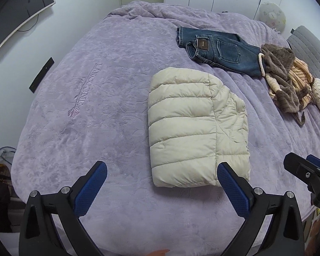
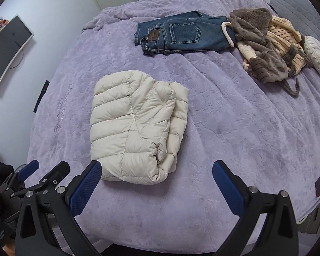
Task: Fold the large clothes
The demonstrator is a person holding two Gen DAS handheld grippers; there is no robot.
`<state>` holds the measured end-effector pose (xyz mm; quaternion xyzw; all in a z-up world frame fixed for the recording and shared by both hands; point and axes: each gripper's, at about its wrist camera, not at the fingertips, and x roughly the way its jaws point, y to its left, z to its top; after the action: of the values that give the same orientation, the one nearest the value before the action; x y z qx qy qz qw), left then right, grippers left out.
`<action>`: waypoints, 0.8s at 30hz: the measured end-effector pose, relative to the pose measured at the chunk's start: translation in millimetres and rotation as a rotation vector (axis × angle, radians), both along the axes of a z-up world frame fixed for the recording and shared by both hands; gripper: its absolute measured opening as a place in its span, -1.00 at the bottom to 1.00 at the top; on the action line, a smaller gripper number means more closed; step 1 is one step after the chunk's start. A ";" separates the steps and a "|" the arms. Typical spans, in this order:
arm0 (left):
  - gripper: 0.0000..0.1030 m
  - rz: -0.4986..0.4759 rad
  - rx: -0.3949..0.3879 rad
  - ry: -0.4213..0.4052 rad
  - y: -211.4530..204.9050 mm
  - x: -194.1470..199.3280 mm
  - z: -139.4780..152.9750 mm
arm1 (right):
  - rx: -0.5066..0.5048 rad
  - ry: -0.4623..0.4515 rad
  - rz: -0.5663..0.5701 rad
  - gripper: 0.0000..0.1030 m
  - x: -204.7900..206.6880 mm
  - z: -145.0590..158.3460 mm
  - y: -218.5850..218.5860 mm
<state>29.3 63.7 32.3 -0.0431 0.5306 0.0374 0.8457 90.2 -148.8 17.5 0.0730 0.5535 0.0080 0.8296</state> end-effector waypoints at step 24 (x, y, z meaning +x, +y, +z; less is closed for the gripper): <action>1.00 0.000 -0.003 0.027 7.4 -11.3 14.2 | -0.040 0.010 -0.007 1.00 -10.1 5.5 14.2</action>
<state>18.1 71.1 46.5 -0.0436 0.5421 0.0372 0.8383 80.1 -134.6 23.0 0.0586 0.5574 -0.0065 0.8281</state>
